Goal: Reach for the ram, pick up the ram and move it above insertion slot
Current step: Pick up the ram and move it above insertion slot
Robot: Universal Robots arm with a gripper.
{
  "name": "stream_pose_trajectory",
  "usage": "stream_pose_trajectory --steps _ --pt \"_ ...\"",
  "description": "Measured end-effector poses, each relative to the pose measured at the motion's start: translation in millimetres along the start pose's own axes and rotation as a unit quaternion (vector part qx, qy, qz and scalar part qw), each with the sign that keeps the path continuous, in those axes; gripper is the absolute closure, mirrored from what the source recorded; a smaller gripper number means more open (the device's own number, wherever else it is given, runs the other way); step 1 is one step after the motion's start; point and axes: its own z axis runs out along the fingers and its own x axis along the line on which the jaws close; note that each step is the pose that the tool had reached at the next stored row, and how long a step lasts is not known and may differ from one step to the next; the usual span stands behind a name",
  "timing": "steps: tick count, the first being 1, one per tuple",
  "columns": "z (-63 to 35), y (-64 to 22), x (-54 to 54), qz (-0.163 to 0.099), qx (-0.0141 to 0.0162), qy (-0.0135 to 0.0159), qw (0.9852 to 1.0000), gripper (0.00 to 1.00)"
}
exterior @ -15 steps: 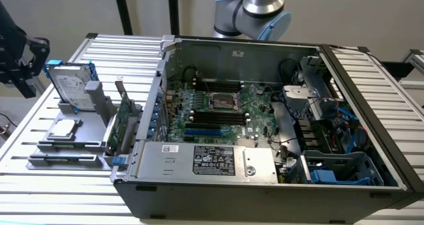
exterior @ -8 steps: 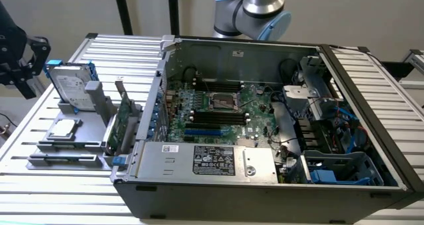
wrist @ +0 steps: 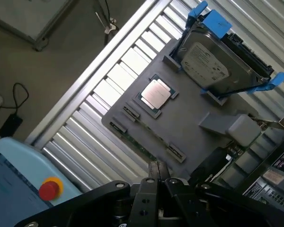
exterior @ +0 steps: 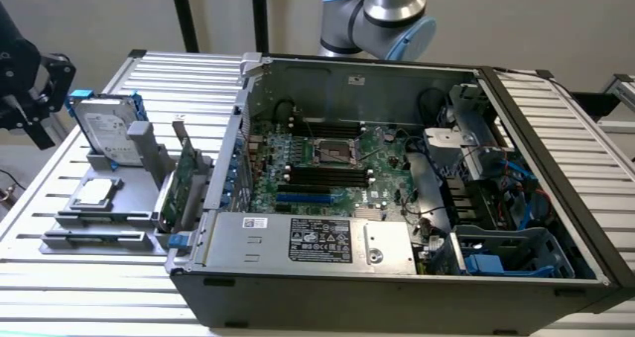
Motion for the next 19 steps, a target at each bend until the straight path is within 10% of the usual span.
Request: stream_pose_trajectory --steps 10,19 --pt "1.8 -0.1 0.0 -0.090 0.0008 0.0037 0.9959 0.89" --pt "3.8 -0.2 -0.1 -0.172 0.0015 0.0072 0.9851 0.89"
